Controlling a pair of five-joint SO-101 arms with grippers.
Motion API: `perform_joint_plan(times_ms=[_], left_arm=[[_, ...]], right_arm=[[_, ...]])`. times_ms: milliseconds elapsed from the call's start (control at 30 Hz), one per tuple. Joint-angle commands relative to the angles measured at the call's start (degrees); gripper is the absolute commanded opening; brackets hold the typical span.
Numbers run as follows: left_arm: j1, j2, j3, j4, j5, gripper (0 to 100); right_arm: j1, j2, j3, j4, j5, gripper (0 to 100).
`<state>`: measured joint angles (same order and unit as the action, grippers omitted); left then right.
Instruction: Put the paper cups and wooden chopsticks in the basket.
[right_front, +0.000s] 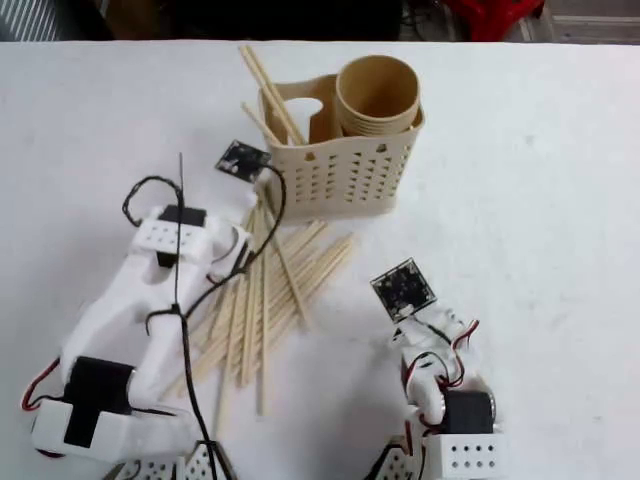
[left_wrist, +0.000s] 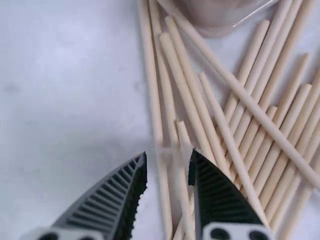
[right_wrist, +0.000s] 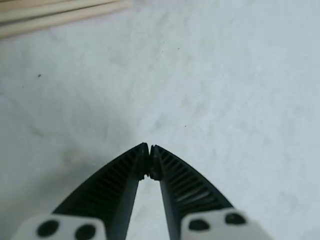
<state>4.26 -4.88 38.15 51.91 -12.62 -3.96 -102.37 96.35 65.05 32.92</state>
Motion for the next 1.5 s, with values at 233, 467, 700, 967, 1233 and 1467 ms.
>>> perform_joint_plan(times_ms=[233,467,700,967,1233,1467], left_arm=[[-0.7,7.1,-4.2,-4.3,-0.4,15],[-3.7,9.7,-8.5,-1.1,-1.7,9],[-4.8,9.6,-8.7,-1.1,-1.7,6],[-4.9,9.3,-12.8,3.6,-1.5,2],[-8.0,9.3,-33.1,19.4,-1.3,2],[-9.2,9.3,-54.9,34.2,-0.9,2]], right_arm=[[-0.3,-0.2,0.5,0.2,0.7,2.1],[-0.3,-0.2,0.5,0.2,0.7,2.1],[-0.3,-0.2,0.5,0.2,0.7,2.1],[-0.3,-0.2,0.5,0.2,0.7,2.1],[-0.3,-0.2,0.5,0.2,0.7,2.1],[-0.3,-0.2,0.5,0.2,0.7,2.1]])
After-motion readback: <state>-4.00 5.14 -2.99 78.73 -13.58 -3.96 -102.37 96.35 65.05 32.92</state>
